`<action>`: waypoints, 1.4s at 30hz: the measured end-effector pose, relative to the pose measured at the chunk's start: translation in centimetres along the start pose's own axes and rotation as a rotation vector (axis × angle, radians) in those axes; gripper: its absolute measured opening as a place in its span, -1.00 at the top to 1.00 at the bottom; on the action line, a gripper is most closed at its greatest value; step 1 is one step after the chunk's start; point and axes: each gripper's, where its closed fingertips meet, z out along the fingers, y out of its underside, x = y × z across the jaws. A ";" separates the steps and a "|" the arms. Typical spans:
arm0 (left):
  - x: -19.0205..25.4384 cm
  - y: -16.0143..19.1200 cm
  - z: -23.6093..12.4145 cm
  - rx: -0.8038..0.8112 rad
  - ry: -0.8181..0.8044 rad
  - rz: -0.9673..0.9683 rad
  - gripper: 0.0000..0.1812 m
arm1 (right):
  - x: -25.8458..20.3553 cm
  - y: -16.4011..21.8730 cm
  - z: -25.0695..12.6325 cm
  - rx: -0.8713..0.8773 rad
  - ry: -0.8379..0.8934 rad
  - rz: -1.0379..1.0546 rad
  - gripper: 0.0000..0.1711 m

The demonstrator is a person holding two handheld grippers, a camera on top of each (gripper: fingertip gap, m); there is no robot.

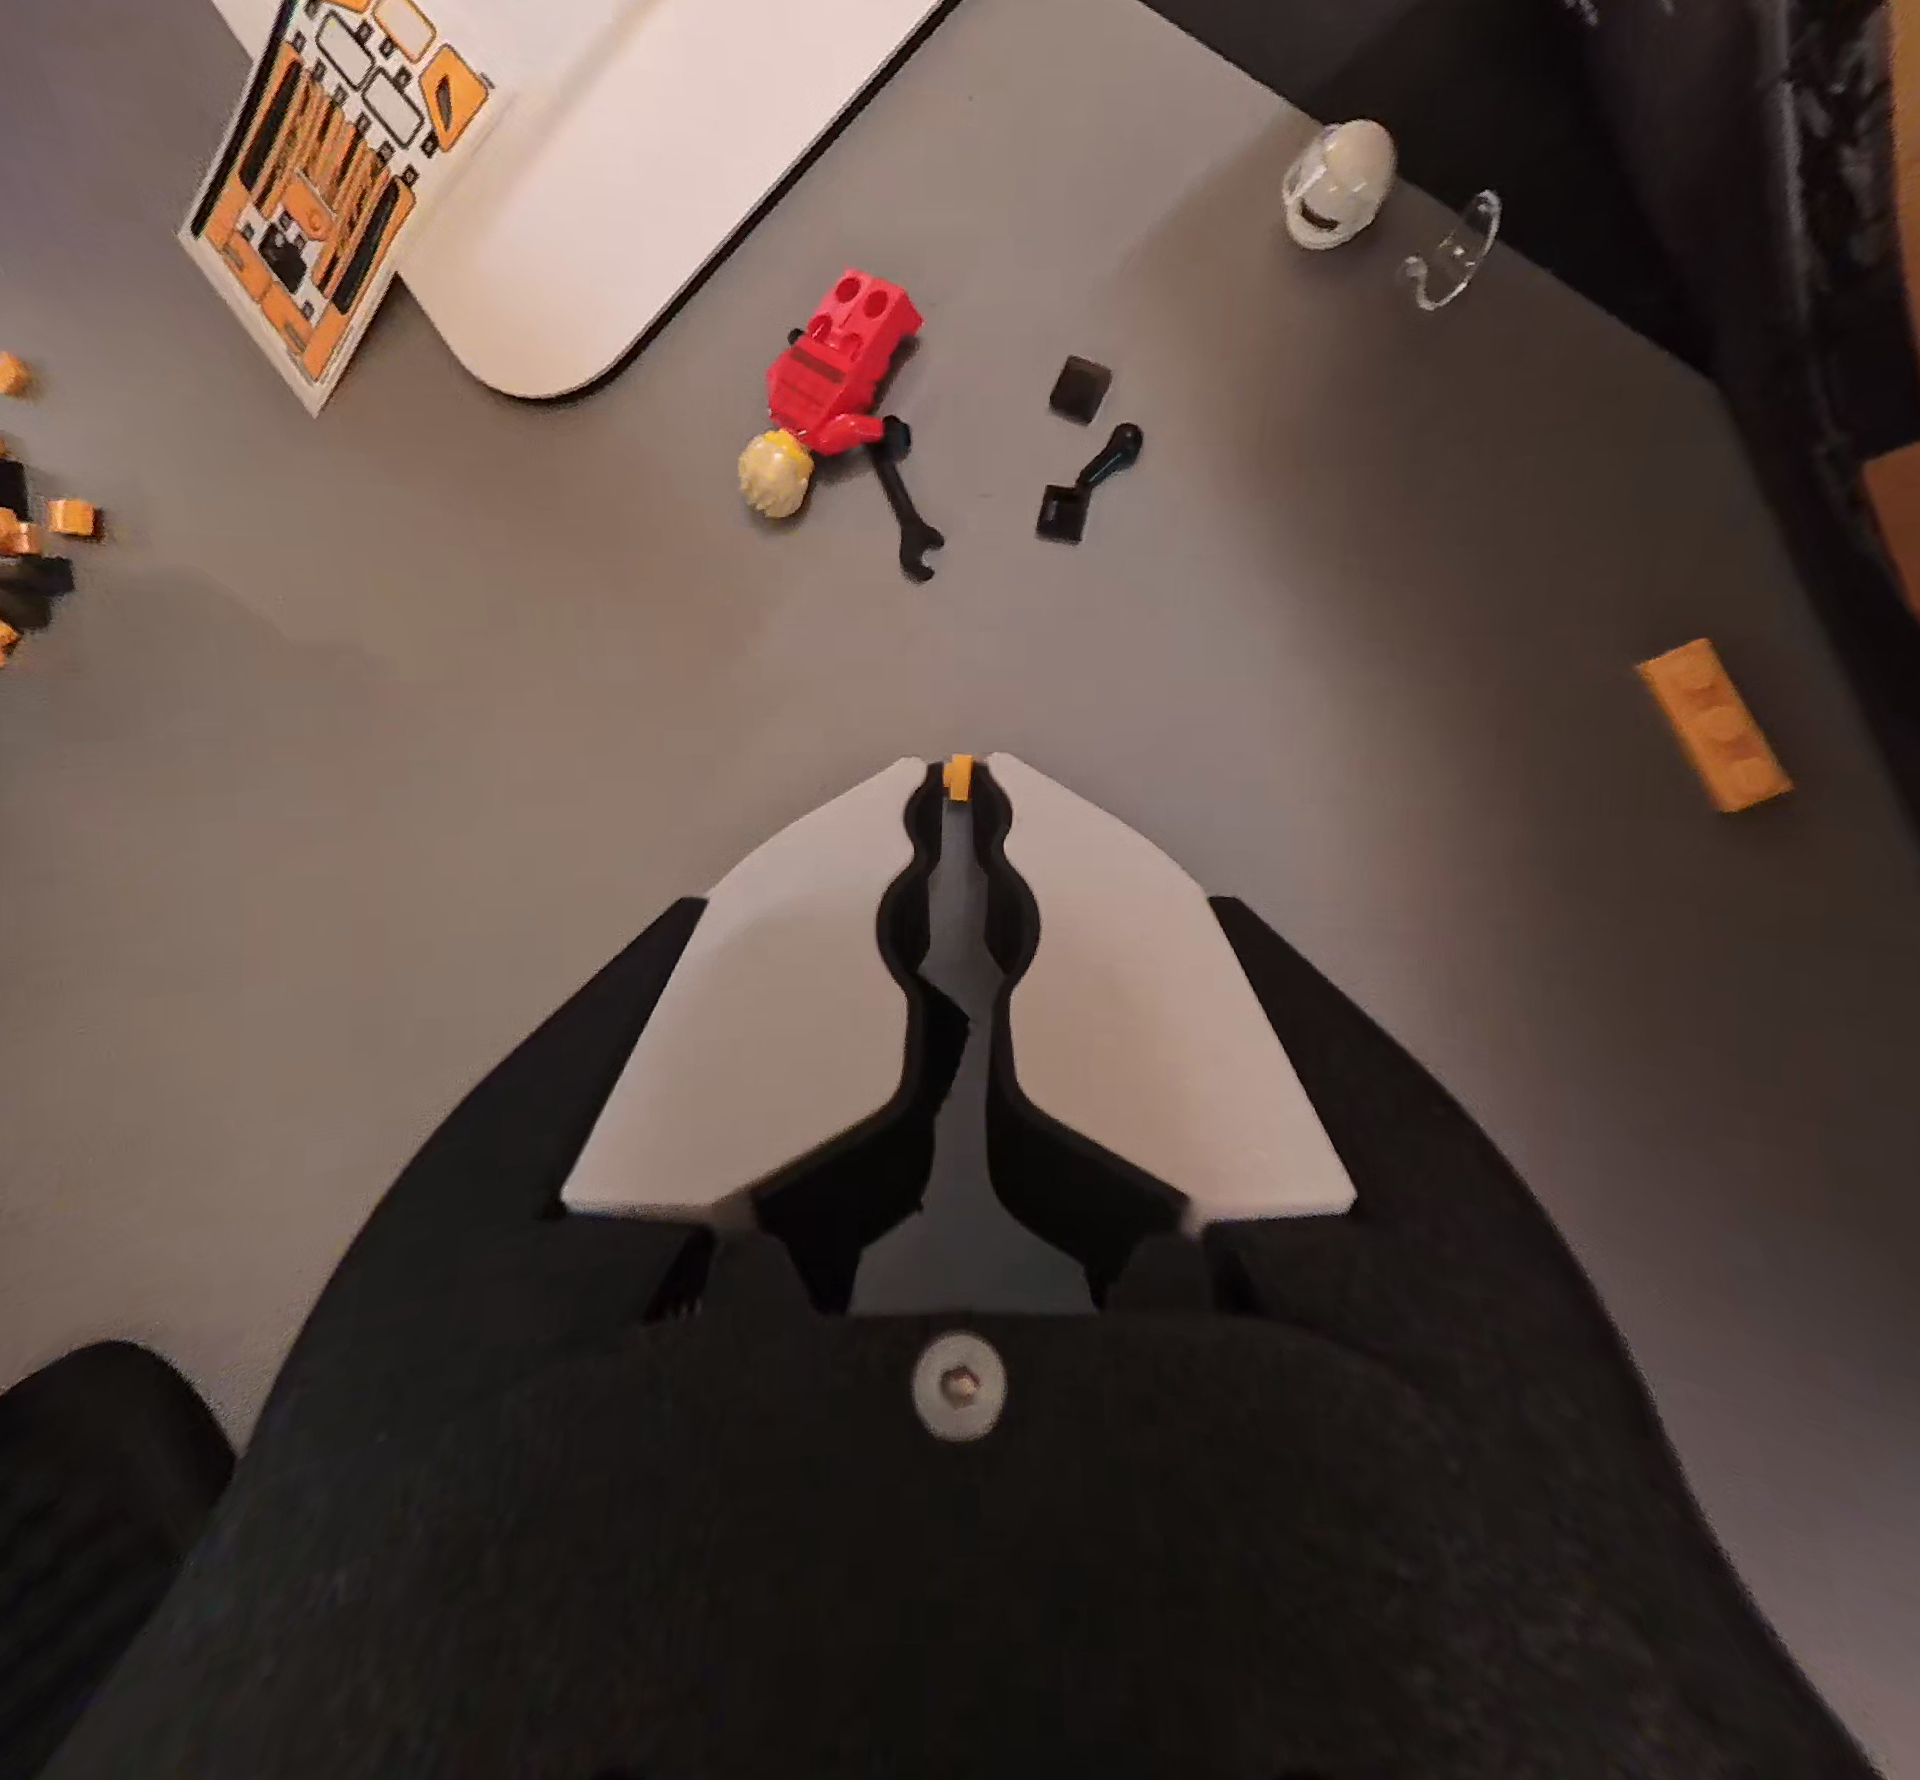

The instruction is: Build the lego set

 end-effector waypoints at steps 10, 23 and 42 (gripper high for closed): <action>-4.1 2.5 -0.6 -0.070 -0.140 -0.067 0.88 | 1.5 -1.6 -1.5 0.135 0.156 -0.141 0.81; -14.0 8.4 -5.5 -0.333 -0.597 -0.108 0.86 | -12.0 -2.8 -6.7 0.568 0.164 -0.435 0.75; -15.7 13.9 -8.6 -0.539 -0.649 -0.417 0.67 | -23.4 1.5 -3.8 0.599 -0.042 -0.554 0.77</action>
